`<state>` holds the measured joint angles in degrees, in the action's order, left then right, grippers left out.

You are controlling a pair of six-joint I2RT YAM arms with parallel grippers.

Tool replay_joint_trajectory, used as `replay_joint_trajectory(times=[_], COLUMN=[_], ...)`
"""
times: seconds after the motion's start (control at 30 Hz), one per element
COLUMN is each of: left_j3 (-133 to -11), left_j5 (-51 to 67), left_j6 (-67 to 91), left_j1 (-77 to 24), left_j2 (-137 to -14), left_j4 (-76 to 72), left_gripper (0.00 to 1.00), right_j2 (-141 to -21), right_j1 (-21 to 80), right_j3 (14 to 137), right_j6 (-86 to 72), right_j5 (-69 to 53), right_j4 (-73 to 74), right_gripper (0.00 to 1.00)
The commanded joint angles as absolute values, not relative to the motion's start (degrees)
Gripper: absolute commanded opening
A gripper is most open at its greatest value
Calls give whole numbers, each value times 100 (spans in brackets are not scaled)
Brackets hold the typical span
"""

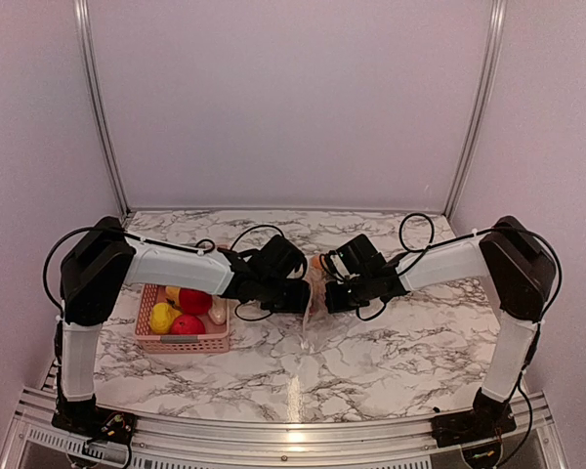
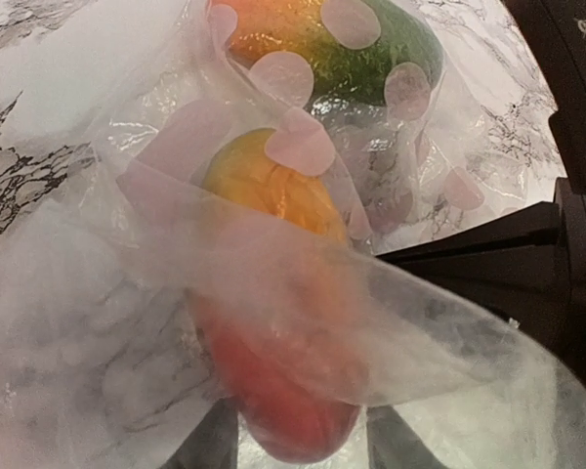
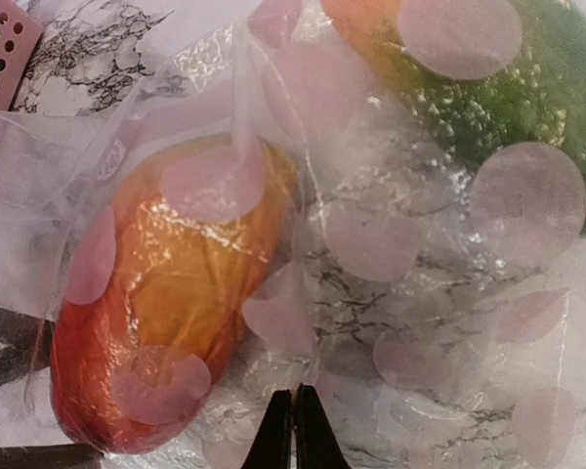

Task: Open the zip-top bag and remove the fake food
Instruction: Pick up the fake fruit from the zipper food storage bag.

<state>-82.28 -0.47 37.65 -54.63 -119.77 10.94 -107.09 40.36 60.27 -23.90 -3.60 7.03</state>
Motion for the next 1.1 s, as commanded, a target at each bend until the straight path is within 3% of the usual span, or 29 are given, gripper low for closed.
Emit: replay_joint_trajectory(times=[0.0,0.67,0.8,1.07], left_j3=[-8422,-8478,-8139,-7696], left_j5=[-263,-360,-326,-220], left_j6=[3587,3478,3555,3690], left_j1=[-5511,-5590,-5590,-5564], left_j2=[-12189,-12268,-12053,-11843], left_j4=[1412,1482,1251,728], left_gripper=[46,56,55,50], right_j2=[-10838,-10740,-10457,-10372], right_j1=[4047,4038,4038,4022], right_j3=[6122,6201,6366,6894], right_j6=[-2382,-2373,-2370,-2301], right_j5=[-377,-308,-188,-116], right_j4=[672,820,1078,1371], right_gripper=[3,4,7,22])
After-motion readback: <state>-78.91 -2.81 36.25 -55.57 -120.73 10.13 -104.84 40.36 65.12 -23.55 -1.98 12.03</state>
